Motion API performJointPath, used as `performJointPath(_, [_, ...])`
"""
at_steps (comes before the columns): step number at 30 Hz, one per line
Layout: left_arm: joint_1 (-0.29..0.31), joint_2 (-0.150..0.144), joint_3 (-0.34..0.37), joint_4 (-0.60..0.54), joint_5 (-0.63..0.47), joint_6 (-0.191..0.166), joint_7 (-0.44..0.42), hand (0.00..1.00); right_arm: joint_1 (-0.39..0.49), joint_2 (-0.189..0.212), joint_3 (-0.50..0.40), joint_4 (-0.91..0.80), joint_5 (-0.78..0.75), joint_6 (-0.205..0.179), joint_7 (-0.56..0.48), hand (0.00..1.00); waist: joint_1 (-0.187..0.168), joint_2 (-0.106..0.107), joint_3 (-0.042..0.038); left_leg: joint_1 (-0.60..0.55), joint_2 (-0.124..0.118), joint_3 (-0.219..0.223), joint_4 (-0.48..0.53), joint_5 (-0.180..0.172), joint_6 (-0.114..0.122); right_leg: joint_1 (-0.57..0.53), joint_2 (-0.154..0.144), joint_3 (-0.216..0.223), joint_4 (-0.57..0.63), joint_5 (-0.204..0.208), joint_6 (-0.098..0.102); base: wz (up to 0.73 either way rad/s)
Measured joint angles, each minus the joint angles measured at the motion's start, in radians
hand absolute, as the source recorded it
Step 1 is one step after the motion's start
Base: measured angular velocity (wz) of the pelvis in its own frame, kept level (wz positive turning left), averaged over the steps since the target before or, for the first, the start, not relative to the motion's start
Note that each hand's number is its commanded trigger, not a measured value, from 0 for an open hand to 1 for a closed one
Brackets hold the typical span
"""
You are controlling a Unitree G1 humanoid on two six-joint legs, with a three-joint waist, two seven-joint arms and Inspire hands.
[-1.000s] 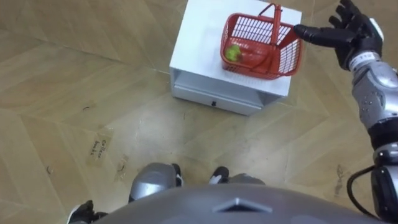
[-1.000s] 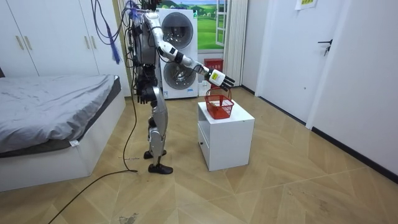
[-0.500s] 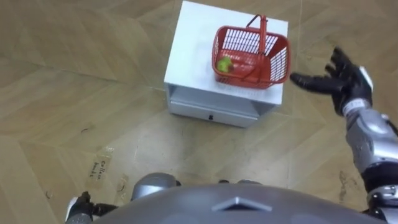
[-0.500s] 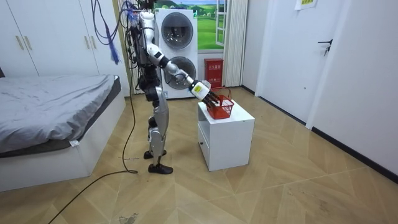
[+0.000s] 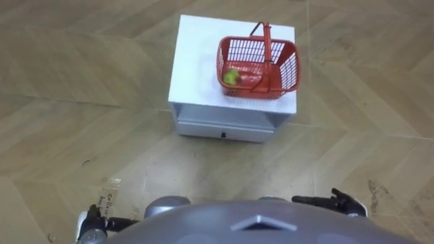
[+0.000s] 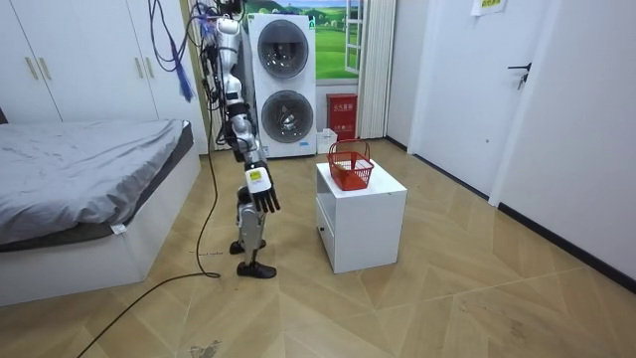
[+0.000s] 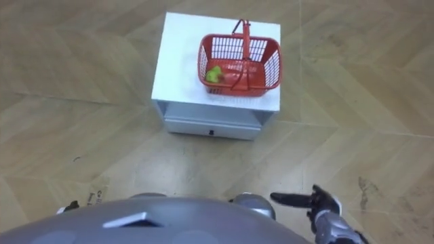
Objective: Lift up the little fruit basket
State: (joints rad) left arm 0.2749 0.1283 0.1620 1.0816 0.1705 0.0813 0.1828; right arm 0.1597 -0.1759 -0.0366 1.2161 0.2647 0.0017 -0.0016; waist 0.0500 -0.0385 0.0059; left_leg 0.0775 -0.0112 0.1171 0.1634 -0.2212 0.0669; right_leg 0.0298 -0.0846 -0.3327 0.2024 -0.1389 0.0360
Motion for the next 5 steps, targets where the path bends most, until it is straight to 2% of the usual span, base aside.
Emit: performJointPath(5, [0.005,-0.001,0.0,0.015,0.026,0.022,-0.015,0.0,-0.006,0.008,-0.008,0.062,-0.007,0.0,0.011,0.0,-0.014,0.004,-0.0003,0.004,0.0,-0.001,0.003,0.0,0.0,0.006,0.001,0.004,0.0,0.0,0.0,0.0])
